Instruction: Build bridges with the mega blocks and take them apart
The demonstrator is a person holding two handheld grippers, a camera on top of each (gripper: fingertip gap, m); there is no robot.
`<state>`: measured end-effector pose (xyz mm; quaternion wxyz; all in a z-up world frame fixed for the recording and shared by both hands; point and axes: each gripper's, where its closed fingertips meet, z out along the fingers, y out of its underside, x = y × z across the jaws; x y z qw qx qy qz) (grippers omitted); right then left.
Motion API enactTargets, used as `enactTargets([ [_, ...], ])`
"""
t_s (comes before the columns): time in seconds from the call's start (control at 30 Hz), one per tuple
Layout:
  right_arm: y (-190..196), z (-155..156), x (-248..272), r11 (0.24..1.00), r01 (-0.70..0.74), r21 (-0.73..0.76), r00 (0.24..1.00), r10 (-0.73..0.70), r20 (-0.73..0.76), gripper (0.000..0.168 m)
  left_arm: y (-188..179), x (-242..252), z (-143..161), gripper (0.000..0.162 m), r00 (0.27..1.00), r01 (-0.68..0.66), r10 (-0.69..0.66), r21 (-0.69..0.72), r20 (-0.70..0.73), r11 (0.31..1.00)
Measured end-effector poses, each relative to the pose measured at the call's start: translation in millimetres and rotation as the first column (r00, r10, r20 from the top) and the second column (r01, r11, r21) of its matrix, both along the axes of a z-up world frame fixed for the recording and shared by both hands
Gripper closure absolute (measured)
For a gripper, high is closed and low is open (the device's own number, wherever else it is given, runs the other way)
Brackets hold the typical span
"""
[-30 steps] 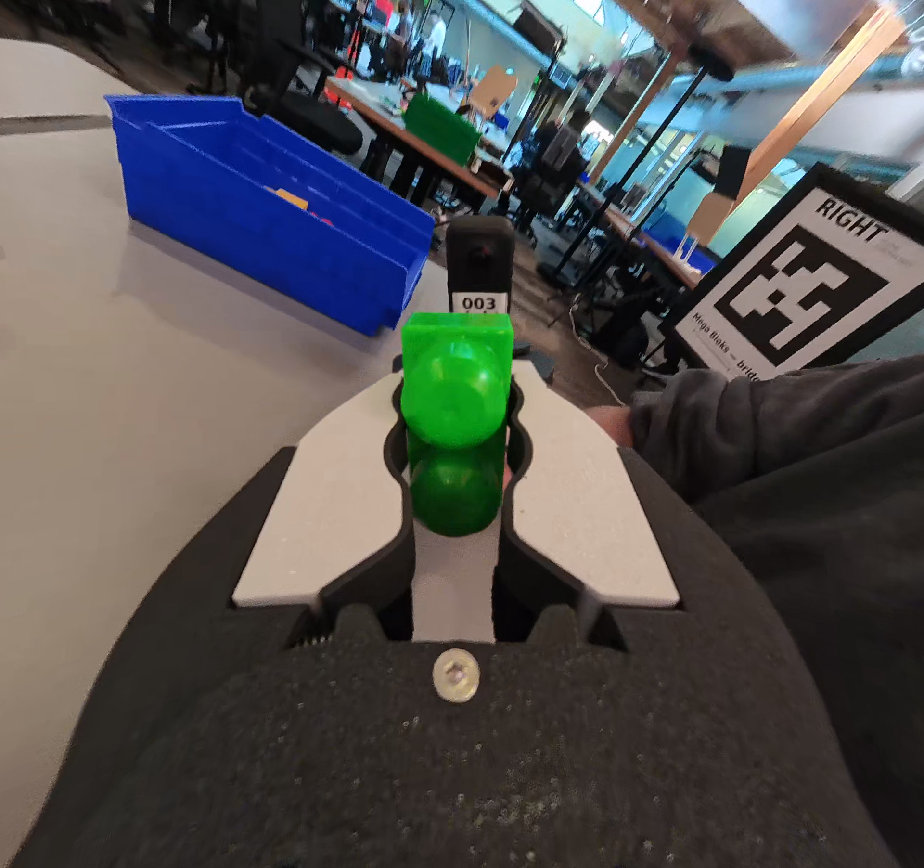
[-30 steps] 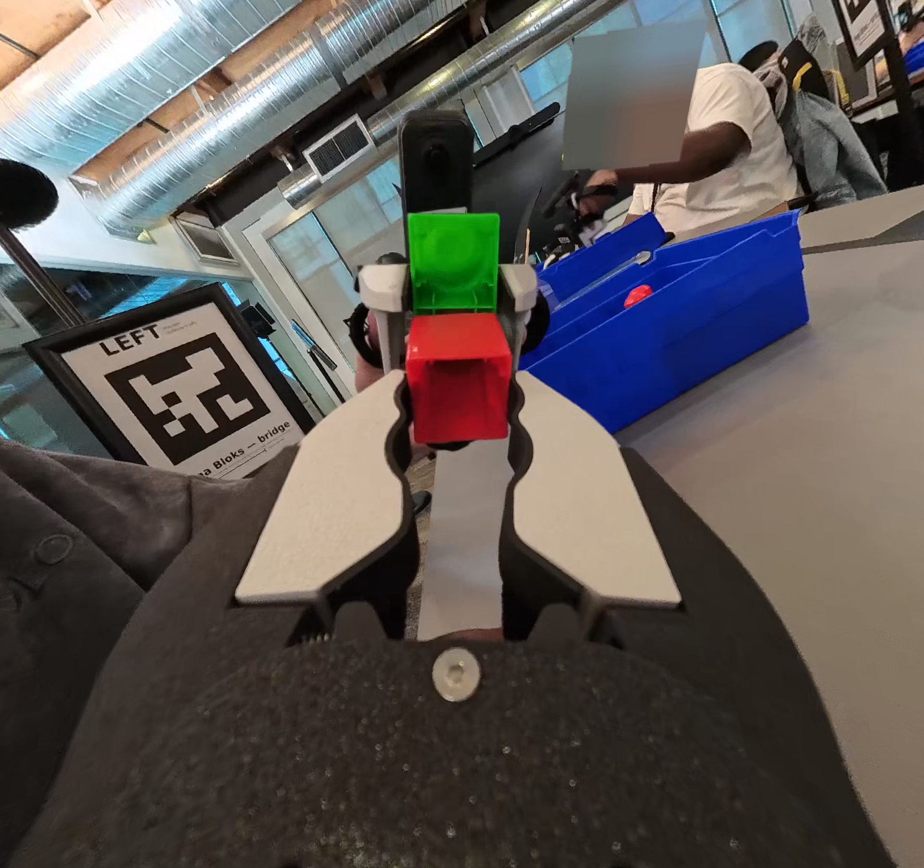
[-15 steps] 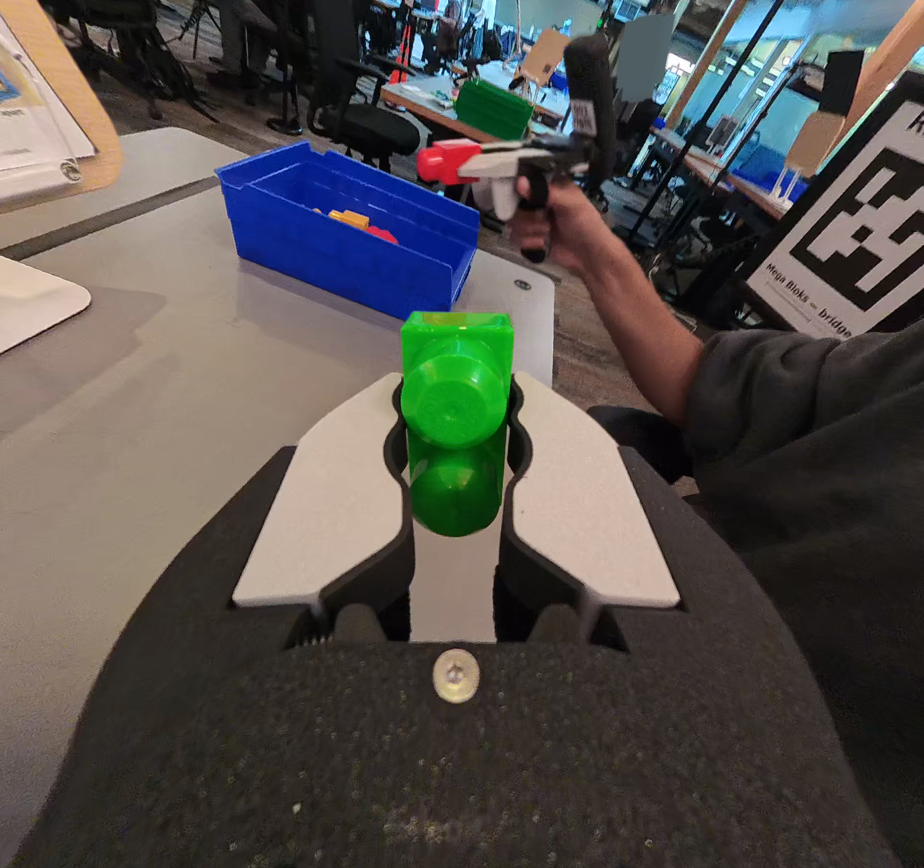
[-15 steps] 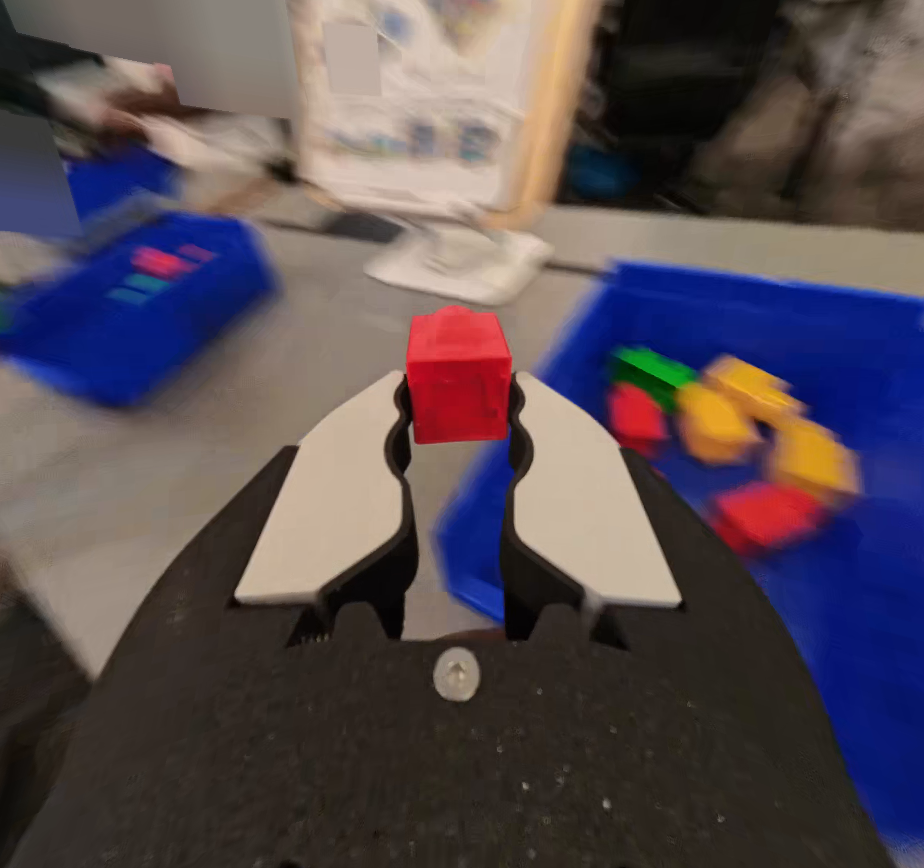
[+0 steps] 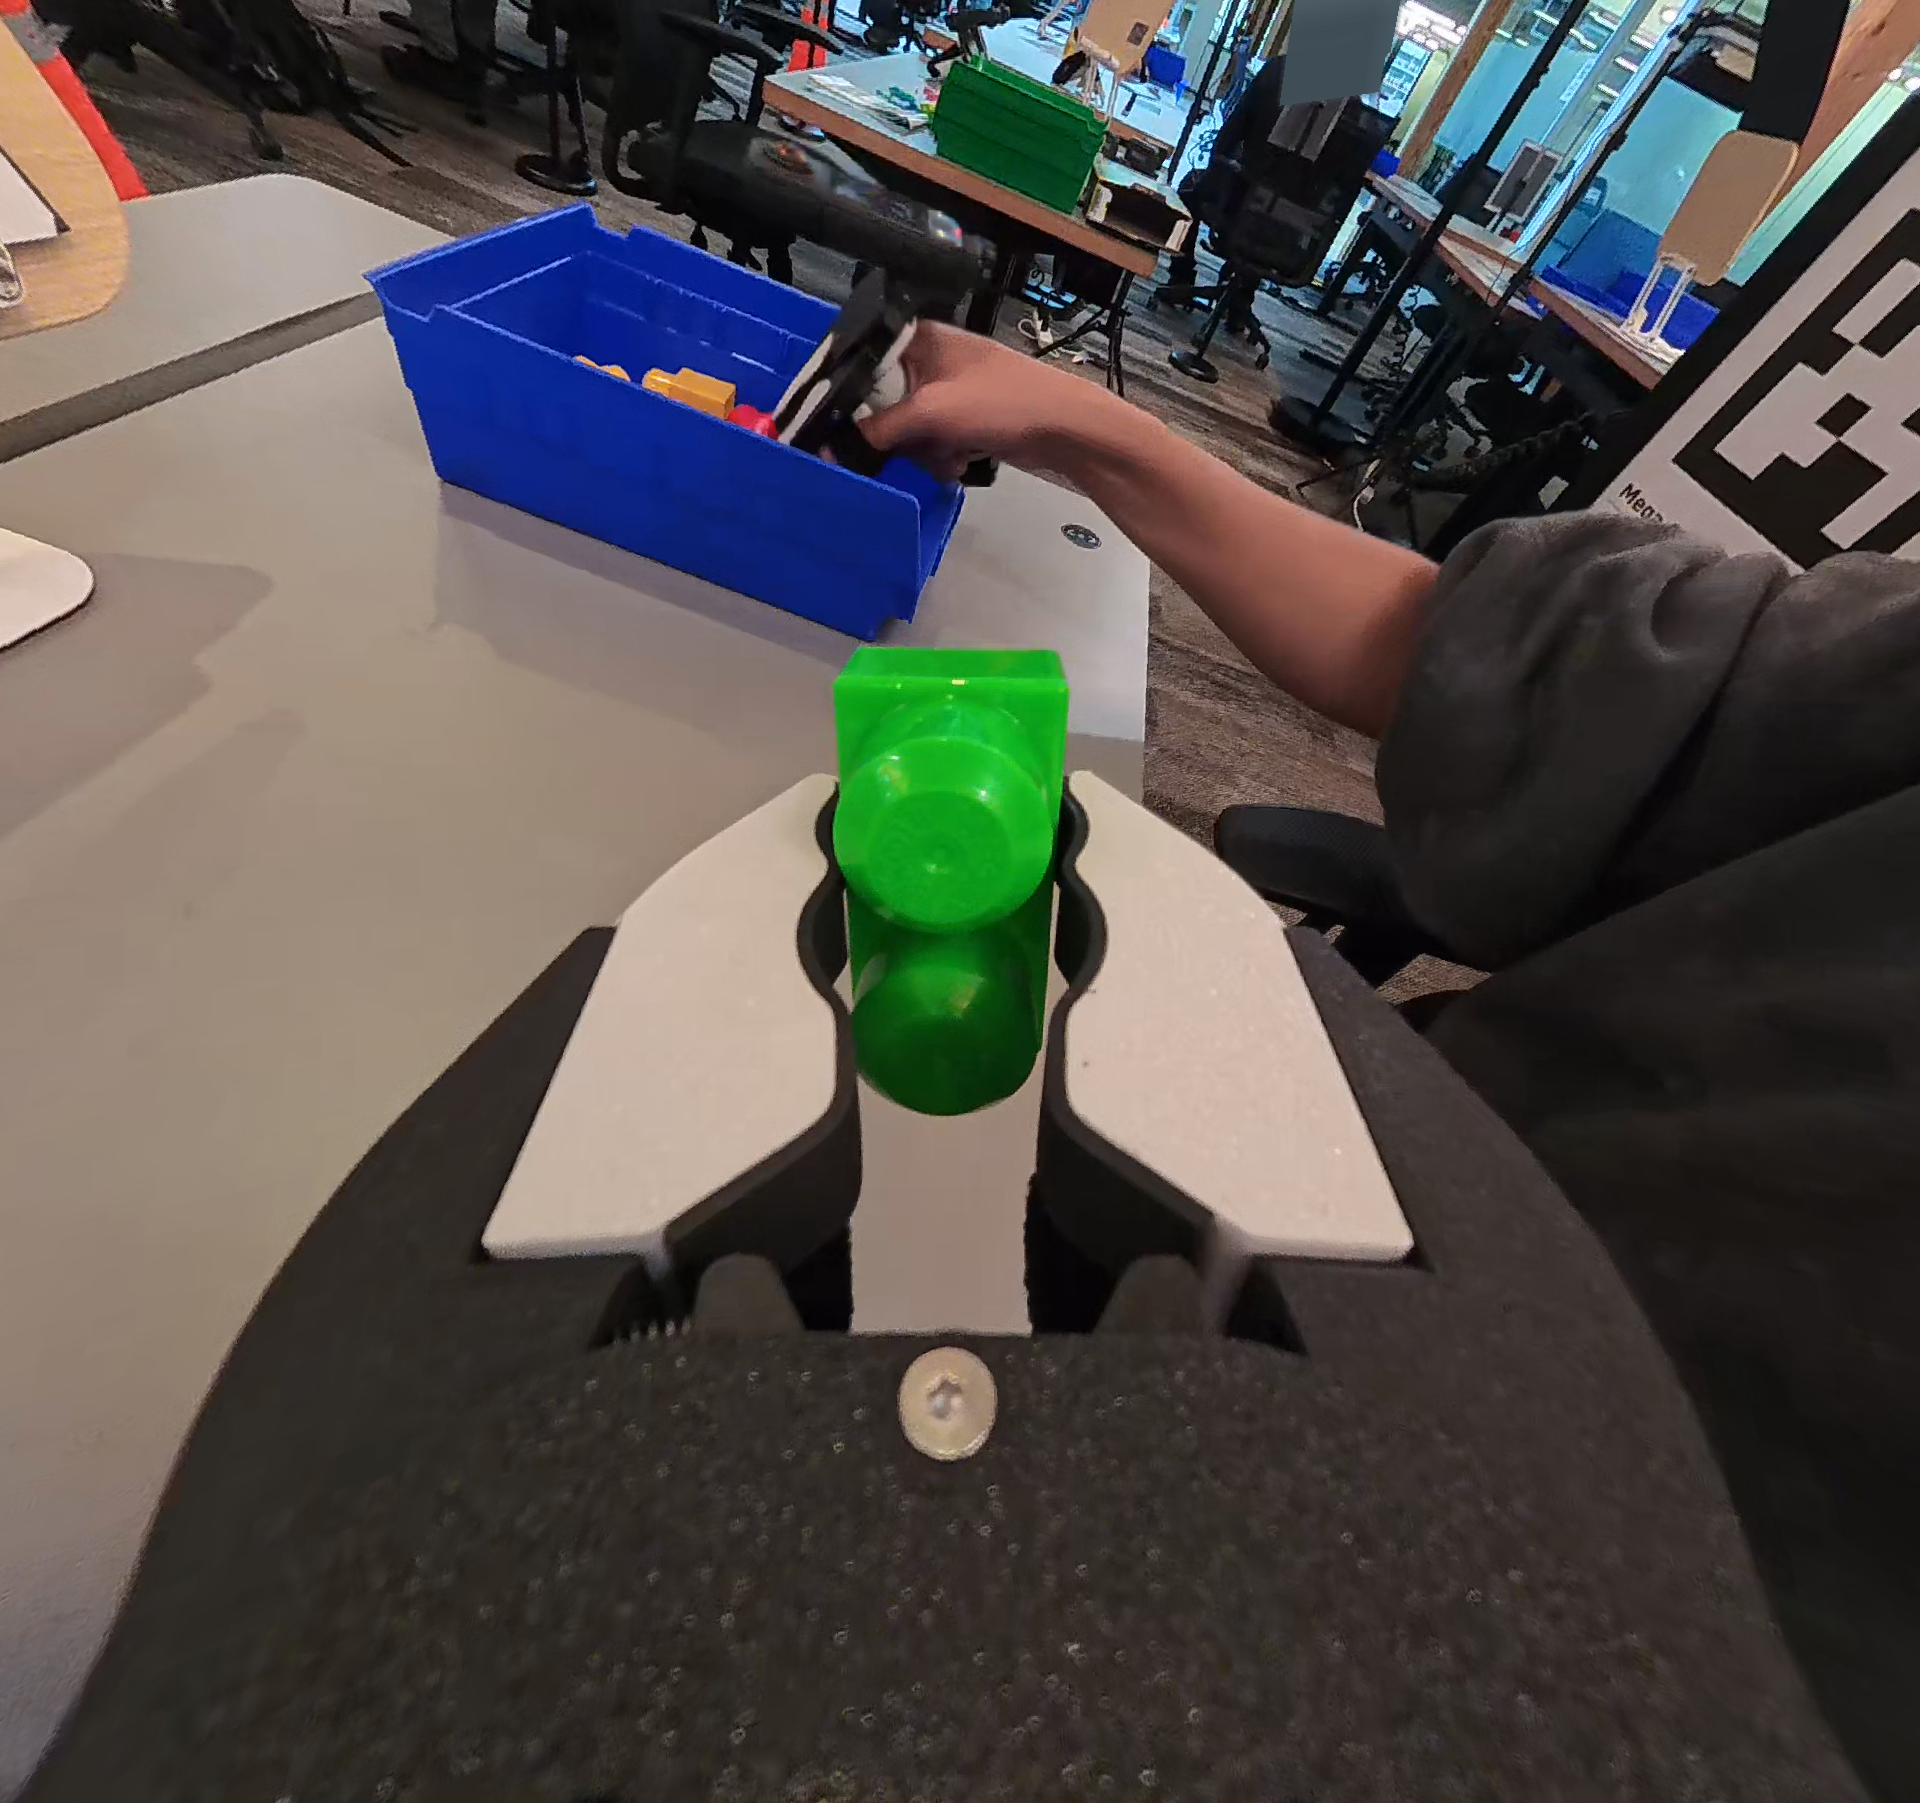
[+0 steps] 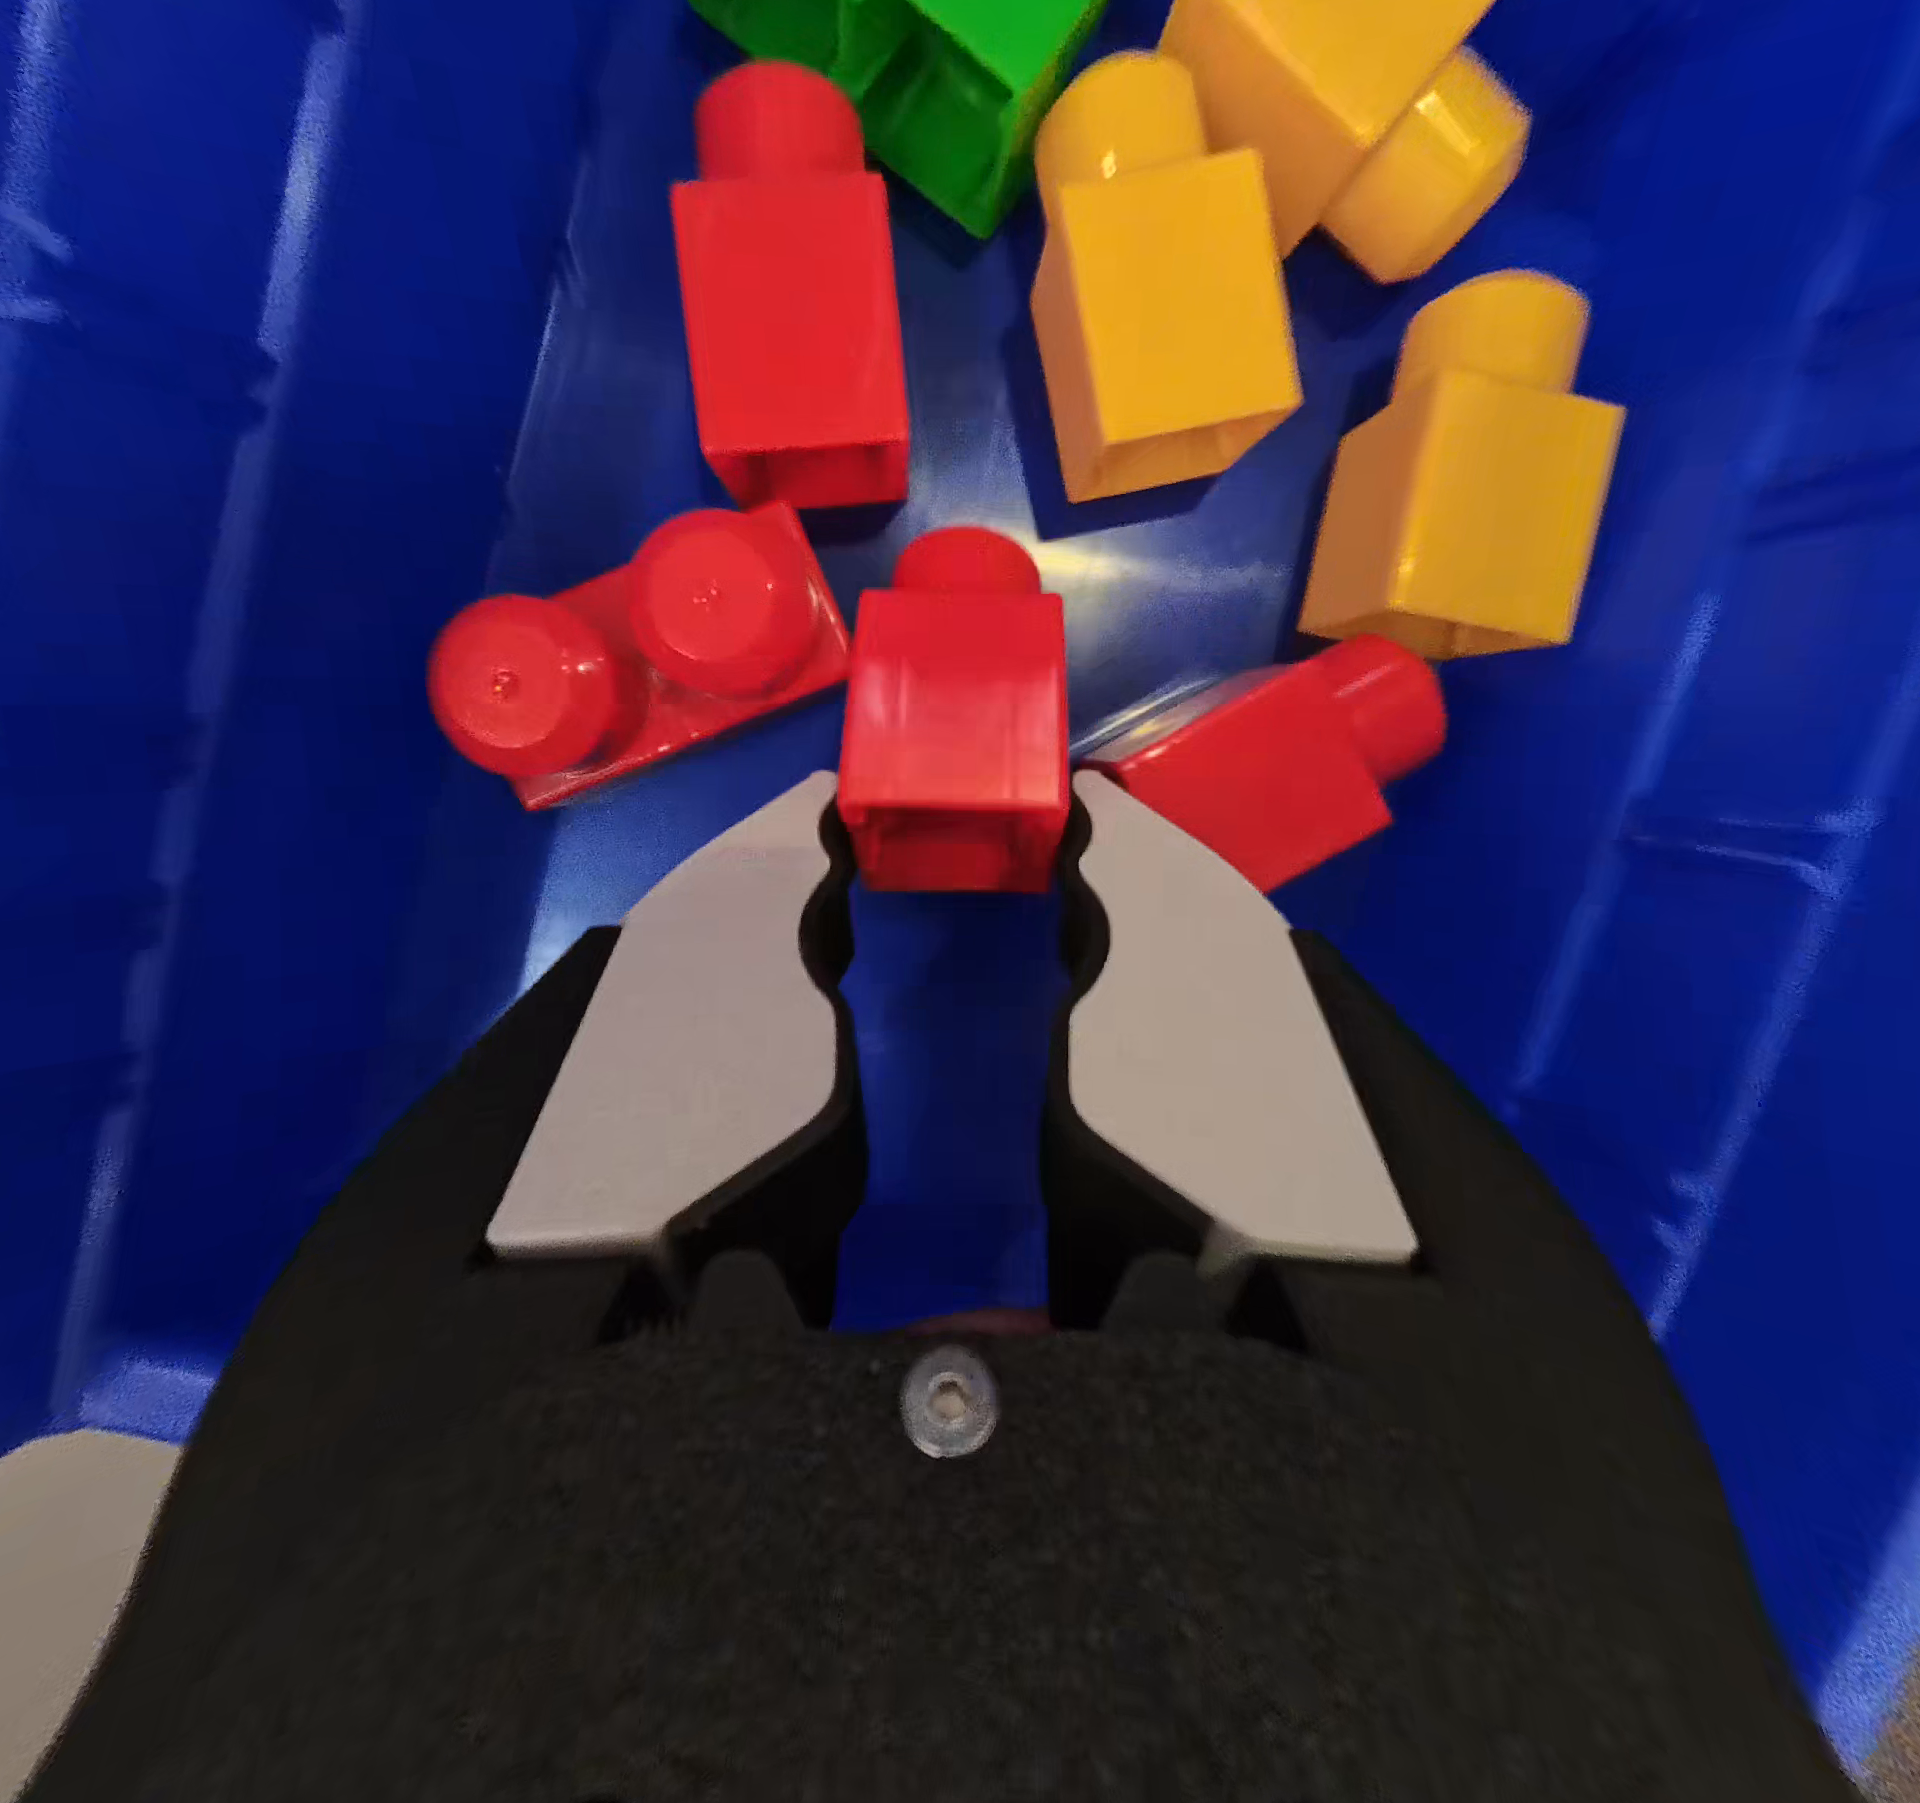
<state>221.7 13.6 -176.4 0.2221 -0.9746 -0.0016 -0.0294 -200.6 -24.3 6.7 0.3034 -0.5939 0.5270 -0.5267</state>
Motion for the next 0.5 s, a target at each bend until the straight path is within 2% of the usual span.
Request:
enactTargets([
  [0.1,-2.3,-14.1,-4.3,0.997,0.021,-0.077,0.998,-0.025,-0.053,0.130,-0.3,-0.7,-2.9,0.126,1.000,-0.002,0.002,-0.002,-0.007,1.000],
  [0.17,-4.0,-5.1,-16.2,0.998,0.033,-0.051,0.987,-0.041,-0.153,0.119,-0.2,-1.3,-5.9,0.126,1.000,-0.004,0.004,-0.005,-0.017,1.000],
  [0.23,-12.6,13.1,-26.9,1.000,0.028,-0.011,0.982,-0.030,-0.188,0.113,0.7,-2.5,-8.8,0.126,1.000,-0.010,0.010,-0.002,-0.025,1.000],
  [0.33,-26.6,67.1,-49.7,0.981,0.008,0.195,0.993,0.015,-0.119,0.111,4.2,-5.0,-11.5,0.126,0.999,-0.027,0.027,-0.011,-0.025,1.000],
  [0.37,-28.9,91.0,-68.7,0.949,-0.016,0.316,0.992,0.055,-0.115,0.112,5.5,-5.7,-12.4,0.126,0.999,-0.033,0.032,-0.016,-0.027,0.999],
  [0.43,-34.2,133.4,-125.7,0.819,-0.081,0.568,0.975,0.184,-0.127,0.114,7.8,-6.6,-14.4,0.126,0.999,-0.042,0.041,-0.022,-0.031,0.999],
  [0.5,-46.6,146.3,-205.7,0.671,-0.141,0.728,0.903,0.388,-0.183,0.116,8.7,-6.9,-16.3,0.126,0.999,-0.041,0.040,-0.022,-0.034,0.999],
])
